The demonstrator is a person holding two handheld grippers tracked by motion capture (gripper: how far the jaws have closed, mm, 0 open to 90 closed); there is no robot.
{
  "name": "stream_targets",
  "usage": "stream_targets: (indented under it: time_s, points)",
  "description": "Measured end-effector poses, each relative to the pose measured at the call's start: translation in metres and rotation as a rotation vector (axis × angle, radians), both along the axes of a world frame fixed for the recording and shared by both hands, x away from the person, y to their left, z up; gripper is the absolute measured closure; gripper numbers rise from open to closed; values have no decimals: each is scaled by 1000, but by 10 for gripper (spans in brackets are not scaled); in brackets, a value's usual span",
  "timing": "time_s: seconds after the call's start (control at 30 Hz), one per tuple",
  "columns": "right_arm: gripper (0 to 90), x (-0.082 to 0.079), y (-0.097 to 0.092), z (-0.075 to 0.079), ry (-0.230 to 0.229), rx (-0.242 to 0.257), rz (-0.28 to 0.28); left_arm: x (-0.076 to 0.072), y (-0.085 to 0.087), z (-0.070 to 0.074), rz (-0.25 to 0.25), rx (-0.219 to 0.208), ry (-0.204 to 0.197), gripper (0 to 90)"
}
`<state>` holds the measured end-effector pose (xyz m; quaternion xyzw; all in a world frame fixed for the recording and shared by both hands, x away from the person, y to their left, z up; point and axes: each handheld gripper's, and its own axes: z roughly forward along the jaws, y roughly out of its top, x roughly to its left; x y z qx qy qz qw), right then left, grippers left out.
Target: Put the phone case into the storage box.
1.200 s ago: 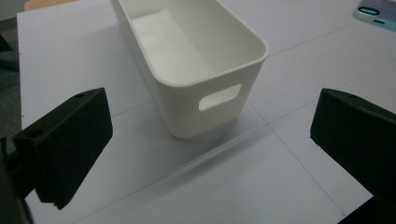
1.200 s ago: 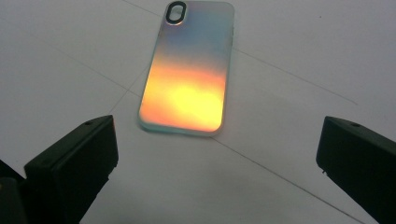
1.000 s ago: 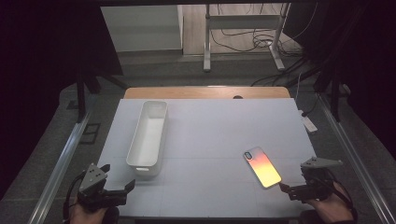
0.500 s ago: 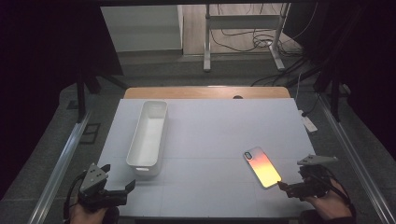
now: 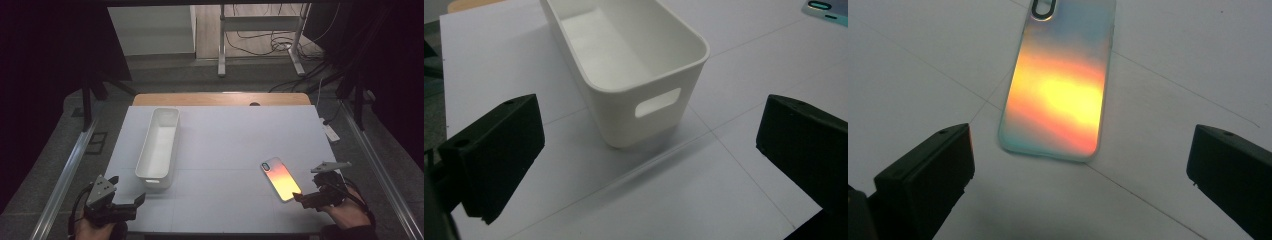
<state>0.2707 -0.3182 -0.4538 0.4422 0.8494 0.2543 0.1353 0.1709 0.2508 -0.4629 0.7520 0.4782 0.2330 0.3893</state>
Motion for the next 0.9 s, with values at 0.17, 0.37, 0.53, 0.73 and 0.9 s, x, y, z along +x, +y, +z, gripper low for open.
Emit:
stream_targets:
  time_s: [0.17, 0.37, 0.53, 0.73, 0.9]
  points:
    - [0, 5, 5, -1, 7, -13, 7, 0, 0, 0, 1, 3, 2, 0]
    - [0, 9, 10, -2, 18, -29, 11, 0, 0, 0, -1, 3, 3, 0]
    - [0, 13, 14, -2, 34, -38, 20, 0, 0, 0, -2, 3, 5, 0]
    - [0, 18, 17, -4, 47, -48, 19, 1, 0, 0, -3, 2, 6, 0]
    - [0, 23, 21, -5, 56, -53, 20, 1, -1, 0, -2, 3, 6, 0]
